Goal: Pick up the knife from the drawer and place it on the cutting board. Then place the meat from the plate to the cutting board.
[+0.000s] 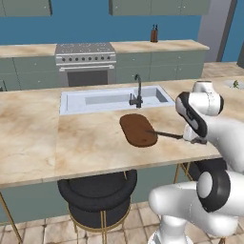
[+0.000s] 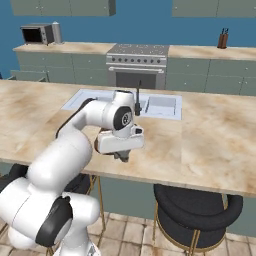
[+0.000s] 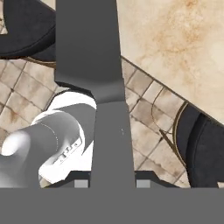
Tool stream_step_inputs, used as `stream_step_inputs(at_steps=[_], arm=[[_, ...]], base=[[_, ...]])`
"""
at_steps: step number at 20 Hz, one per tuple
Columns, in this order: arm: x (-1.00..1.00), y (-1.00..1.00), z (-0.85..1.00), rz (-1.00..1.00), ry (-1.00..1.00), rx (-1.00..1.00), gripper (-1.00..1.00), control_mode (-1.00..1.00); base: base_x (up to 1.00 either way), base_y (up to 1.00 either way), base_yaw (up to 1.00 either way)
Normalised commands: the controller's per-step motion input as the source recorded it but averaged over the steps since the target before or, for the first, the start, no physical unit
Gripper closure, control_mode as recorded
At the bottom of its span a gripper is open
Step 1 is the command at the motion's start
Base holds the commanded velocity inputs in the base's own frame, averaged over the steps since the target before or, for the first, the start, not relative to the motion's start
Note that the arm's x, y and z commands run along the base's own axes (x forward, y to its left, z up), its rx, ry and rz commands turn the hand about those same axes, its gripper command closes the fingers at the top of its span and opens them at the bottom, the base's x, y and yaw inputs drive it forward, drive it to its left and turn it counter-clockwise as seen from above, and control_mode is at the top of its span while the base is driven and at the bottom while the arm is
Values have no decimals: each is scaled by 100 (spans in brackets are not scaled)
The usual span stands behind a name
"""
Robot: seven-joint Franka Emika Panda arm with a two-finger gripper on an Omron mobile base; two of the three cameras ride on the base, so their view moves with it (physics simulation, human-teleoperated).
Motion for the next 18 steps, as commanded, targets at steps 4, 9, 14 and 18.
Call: stream_step_inputs(at_steps=[4, 9, 14, 18], arm=[[70, 17, 0, 14, 0, 4, 100, -100], [61, 28, -1, 12, 0, 2, 100, -100], [59, 38, -10, 10, 0, 1, 100, -100], [53, 34, -20, 9, 0, 0, 100, -100]], base=[[0, 0, 0], [0, 0, 0], [0, 0, 0], [0, 0, 0]])
